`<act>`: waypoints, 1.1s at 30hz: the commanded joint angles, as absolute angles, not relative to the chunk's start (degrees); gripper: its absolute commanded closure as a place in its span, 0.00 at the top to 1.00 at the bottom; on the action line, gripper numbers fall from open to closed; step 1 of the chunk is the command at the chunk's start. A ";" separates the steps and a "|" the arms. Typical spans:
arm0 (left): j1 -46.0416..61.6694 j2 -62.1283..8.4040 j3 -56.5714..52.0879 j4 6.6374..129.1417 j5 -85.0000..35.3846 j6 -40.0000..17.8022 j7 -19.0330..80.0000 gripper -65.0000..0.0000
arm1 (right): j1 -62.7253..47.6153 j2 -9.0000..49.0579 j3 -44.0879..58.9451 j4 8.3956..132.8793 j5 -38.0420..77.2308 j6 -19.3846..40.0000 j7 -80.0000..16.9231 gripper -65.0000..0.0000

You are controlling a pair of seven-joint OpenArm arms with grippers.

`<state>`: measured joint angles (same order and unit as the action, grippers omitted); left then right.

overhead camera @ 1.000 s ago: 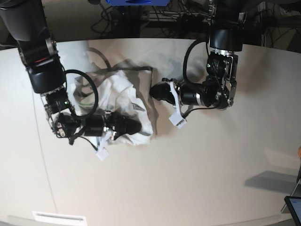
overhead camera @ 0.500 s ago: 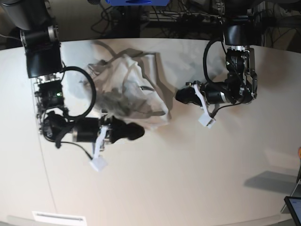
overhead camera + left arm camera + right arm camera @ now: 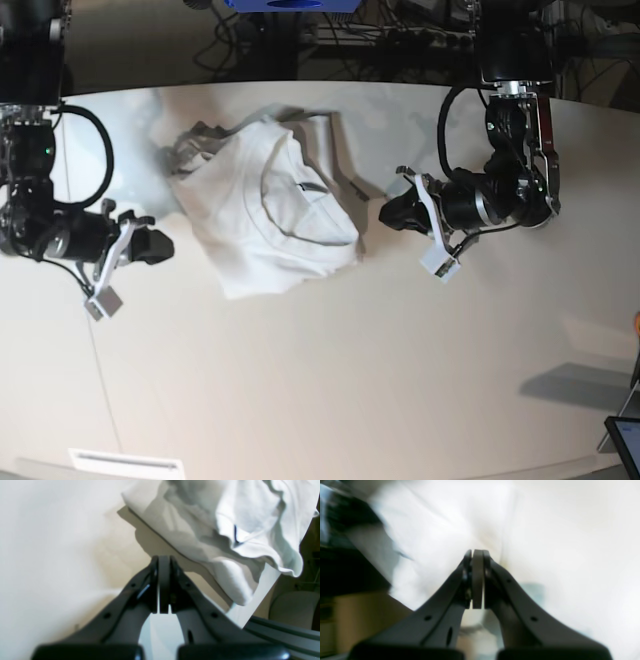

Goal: Fold the T-shirt properly
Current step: 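Push and tuck the shirt bundle with both grippers to square it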

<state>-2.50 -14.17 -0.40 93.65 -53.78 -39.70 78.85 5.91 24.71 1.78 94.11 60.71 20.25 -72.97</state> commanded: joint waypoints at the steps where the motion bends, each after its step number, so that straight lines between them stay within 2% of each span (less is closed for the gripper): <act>1: -3.12 -14.73 -0.13 94.55 -54.55 -40.00 78.46 0.02 | 5.93 25.71 2.33 96.13 58.86 20.62 -71.87 0.00; 7: -3.91 -13.23 -0.22 94.46 -54.81 -40.00 78.37 0.02 | -1.71 25.54 2.42 97.89 46.99 20.62 -71.60 0.00; 11: -6.37 -11.30 1.89 93.14 -54.55 -40.00 78.55 0.02 | -4.70 25.54 2.42 97.89 44.18 20.62 -71.60 0.00; 16: -9.45 -8.84 6.37 85.23 -54.46 -39.78 78.37 0.02 | -7.16 25.10 1.98 98.95 43.82 20.62 -71.60 0.00; 20: -12.09 -6.73 9.19 81.01 -54.46 -32.75 78.29 0.02 | -8.13 24.31 1.71 100.44 43.74 20.62 -71.96 0.00; 28: -18.24 -5.49 11.03 78.46 -54.46 -28.79 78.29 0.02 | -9.10 24.48 -12.70 103.69 43.65 20.44 -71.52 0.00; 33: -23.60 -3.21 11.12 69.67 -54.46 -26.95 78.20 0.02 | -9.01 24.40 -18.68 106.59 43.65 12.97 -69.32 0.00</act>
